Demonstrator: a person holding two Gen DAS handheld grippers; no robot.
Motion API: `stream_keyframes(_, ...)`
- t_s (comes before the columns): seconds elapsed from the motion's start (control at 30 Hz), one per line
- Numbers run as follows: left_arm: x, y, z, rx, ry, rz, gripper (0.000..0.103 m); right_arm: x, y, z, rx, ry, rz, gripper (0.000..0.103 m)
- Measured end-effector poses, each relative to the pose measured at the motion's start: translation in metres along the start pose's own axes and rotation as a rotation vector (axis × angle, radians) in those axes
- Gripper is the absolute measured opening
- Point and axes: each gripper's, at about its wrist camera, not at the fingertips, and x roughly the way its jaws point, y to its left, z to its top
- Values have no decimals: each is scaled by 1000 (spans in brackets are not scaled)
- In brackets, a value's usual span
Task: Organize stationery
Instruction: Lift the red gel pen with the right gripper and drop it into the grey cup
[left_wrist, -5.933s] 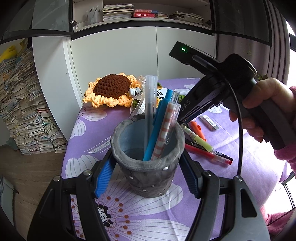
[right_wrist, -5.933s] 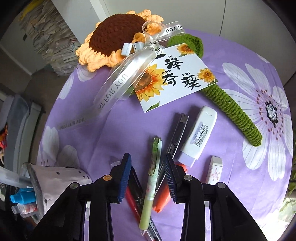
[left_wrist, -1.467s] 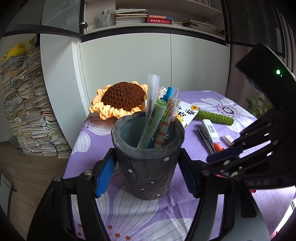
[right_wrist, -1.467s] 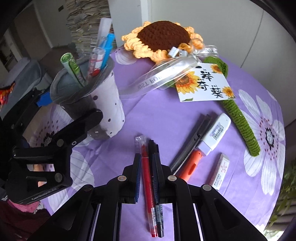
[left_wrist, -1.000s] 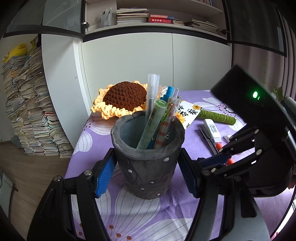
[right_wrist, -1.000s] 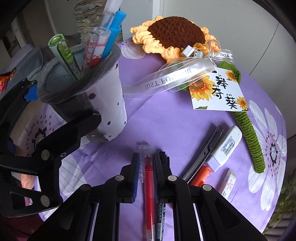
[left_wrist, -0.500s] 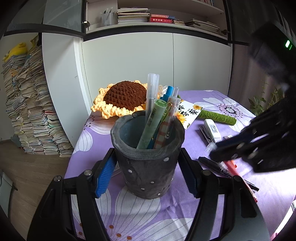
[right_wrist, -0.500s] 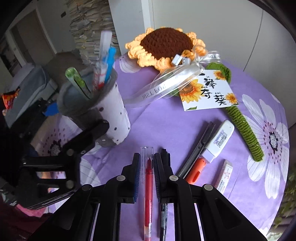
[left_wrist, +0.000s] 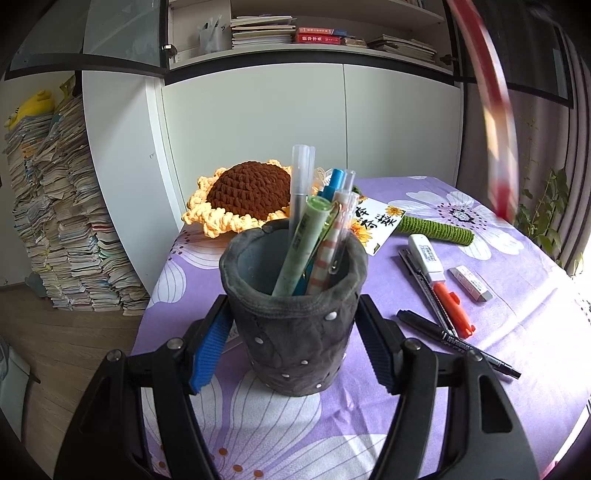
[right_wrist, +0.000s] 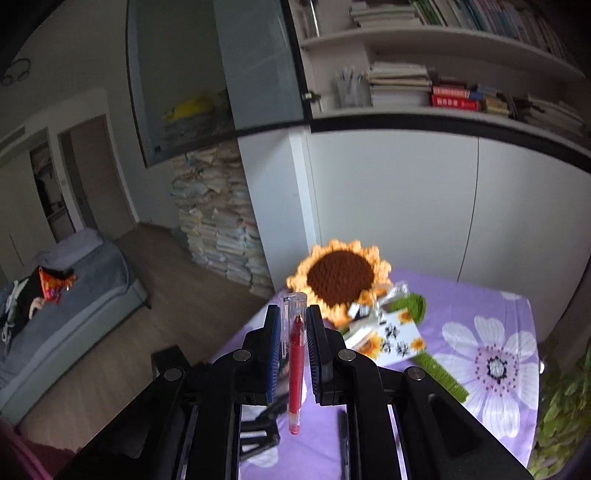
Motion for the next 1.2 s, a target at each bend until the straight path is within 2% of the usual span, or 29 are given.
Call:
stream_keyframes(0.17,1,-2,0,12,6,13,68,22,6,16,30,-48,54,14)
stream_keyframes(0.53,3,-1,-1,7,20,11,69,67,3,-1,33,-66,18,14)
stream_keyframes(0.73,3,-1,-1,5,20,15,69,70,1,-21,21,-22,40,14)
stream_keyframes(0.97,2,0,-1,2,16,26,67,78,7,-45,-16,75,49,14)
stream_keyframes(1.2,1,-8,-1,47,10,37,67,79,-12,-54,96,133,97,14)
